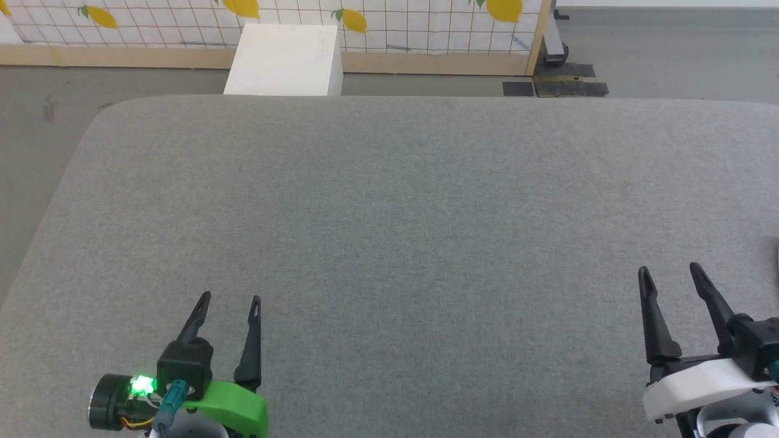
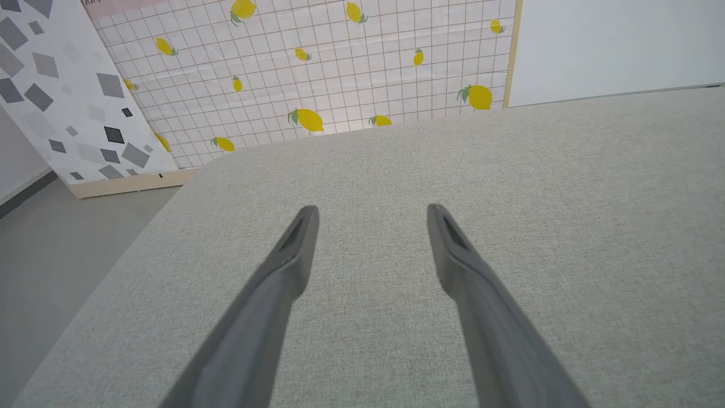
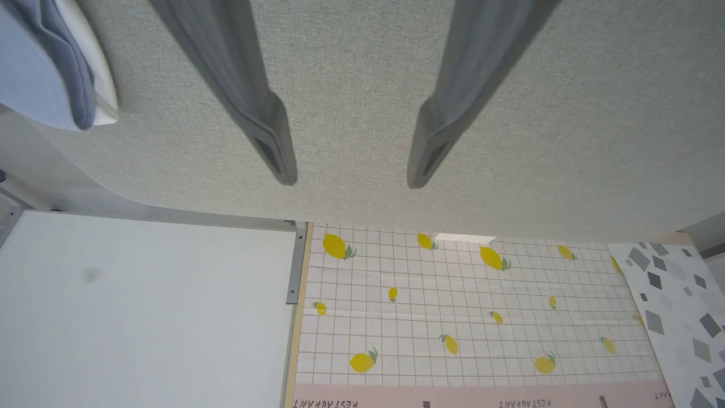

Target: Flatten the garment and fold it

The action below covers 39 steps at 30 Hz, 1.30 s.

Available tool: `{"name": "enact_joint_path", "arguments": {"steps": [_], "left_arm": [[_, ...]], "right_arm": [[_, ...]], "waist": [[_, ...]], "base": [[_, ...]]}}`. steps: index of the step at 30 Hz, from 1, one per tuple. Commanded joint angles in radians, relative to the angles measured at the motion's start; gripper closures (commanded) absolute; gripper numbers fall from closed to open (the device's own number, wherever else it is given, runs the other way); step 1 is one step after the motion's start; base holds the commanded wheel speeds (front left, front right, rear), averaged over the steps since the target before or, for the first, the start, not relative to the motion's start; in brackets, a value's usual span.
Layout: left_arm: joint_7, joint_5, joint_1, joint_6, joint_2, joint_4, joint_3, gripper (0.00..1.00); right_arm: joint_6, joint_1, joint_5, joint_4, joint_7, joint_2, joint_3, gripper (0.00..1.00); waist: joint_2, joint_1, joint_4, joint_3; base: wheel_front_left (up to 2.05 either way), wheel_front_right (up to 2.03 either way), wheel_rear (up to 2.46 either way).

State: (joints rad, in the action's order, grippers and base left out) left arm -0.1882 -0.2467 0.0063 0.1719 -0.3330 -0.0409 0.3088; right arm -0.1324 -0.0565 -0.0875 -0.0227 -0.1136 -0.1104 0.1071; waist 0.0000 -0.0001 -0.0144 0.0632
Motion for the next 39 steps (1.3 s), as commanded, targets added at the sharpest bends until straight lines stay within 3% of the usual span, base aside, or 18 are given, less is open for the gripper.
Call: {"name": "enact_joint_path", "arguments": {"steps": [1,30,31,39], "left_arm": [[-0.009,-0.009,-0.008,0.009,0.0,-0.001,0.001,0.0],[-0.015,-0.029,-0.007,0.013,-0.007,0.0,0.022,0.0],[-0.008,-0.029,0.0,0.01,-0.003,0.0,0.023,1.0],[0.003,-0.017,0.0,0.001,0.012,0.002,0.008,1.0]], "right_arm": [[0.002,0.002,0.001,-0.003,-0.004,0.005,-0.003,0.0],[0.002,-0.001,0.007,0.001,0.0,0.021,0.001,0.0],[0.0,0.0,0.0,0.001,0.0,0.018,0.001,1.0],[0.0,0.003,0.004,0.002,0.005,0.019,-0.005,1.0]], "waist": [[0.0,0.0001,-0.001,-0.001],[0.0,0.0001,-0.009,-0.01],[0.0,0.0001,-0.009,-0.01],[0.0,0.0001,-0.008,-0.012]], "base": [[0.0,0.0,0.0],[0.0,0.0,0.0],[0.0,0.0,0.0],[0.0,0.0,0.0]]}}
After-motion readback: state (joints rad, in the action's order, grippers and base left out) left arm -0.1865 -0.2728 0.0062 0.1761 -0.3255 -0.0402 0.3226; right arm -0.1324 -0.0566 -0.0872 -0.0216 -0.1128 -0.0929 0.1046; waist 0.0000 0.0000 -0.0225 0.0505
